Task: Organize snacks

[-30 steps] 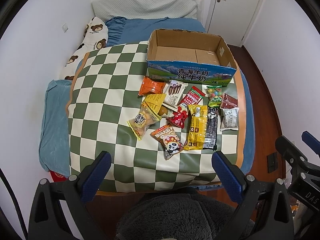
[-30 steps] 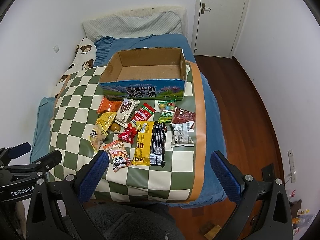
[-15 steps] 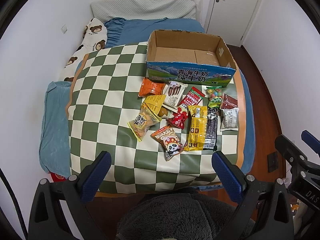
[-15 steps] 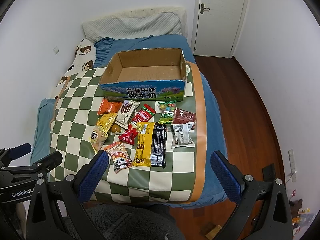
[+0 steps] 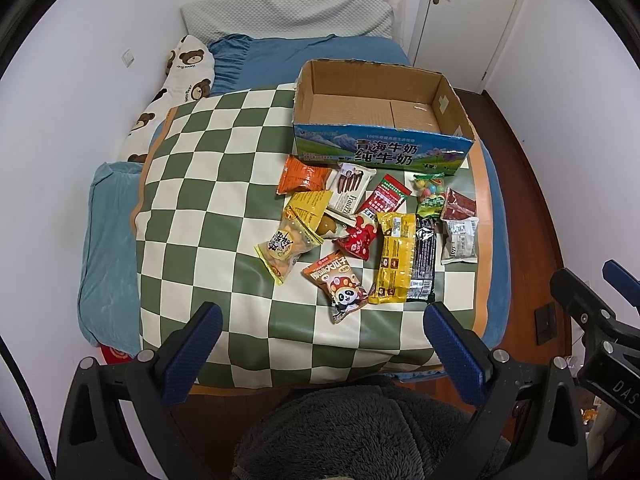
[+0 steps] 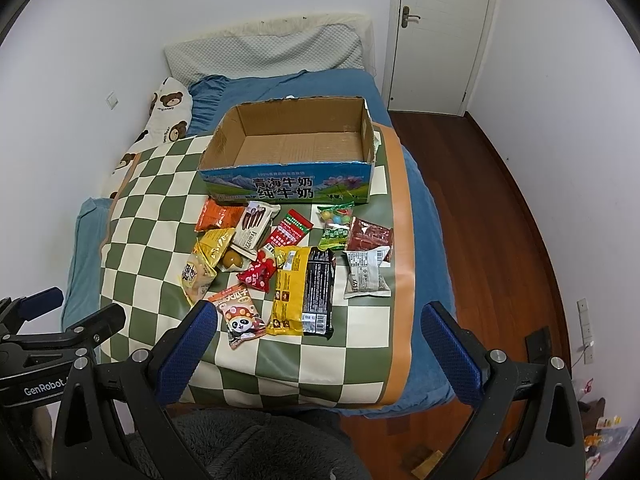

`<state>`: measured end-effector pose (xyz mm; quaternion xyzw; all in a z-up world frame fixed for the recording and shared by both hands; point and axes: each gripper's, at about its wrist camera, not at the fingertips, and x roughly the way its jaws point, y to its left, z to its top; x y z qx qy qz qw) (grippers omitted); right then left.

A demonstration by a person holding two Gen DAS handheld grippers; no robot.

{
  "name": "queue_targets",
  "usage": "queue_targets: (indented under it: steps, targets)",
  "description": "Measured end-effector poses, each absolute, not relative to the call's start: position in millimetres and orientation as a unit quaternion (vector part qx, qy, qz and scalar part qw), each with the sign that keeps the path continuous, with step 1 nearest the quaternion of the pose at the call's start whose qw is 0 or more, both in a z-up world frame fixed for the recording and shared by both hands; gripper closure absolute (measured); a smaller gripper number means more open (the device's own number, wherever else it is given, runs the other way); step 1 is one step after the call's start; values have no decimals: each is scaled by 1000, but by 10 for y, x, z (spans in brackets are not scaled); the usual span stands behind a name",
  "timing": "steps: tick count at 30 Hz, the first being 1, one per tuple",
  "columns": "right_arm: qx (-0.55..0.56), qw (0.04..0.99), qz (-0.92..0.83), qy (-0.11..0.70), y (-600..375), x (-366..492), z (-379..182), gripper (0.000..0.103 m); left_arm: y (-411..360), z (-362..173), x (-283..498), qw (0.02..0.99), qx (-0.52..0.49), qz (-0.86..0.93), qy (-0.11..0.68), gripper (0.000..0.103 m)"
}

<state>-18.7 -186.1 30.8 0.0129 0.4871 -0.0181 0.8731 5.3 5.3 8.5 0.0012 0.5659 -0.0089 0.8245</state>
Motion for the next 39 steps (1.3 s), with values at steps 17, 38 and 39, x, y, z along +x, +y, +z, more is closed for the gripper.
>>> queue_targets:
  steps: [17, 38, 39]
  targets:
    - [18, 870, -13, 492, -1766, -84, 376, 0, 84, 73, 110, 823, -2, -7, 569, 0]
    - [47, 799, -32, 598, -2057, 1144, -2125, 5, 93, -2801, 1194, 617, -207, 26, 759, 8]
    - [46, 798, -31, 600, -2047, 1173, -2182, 6, 28, -2921, 1260, 617, -202, 28, 760, 9]
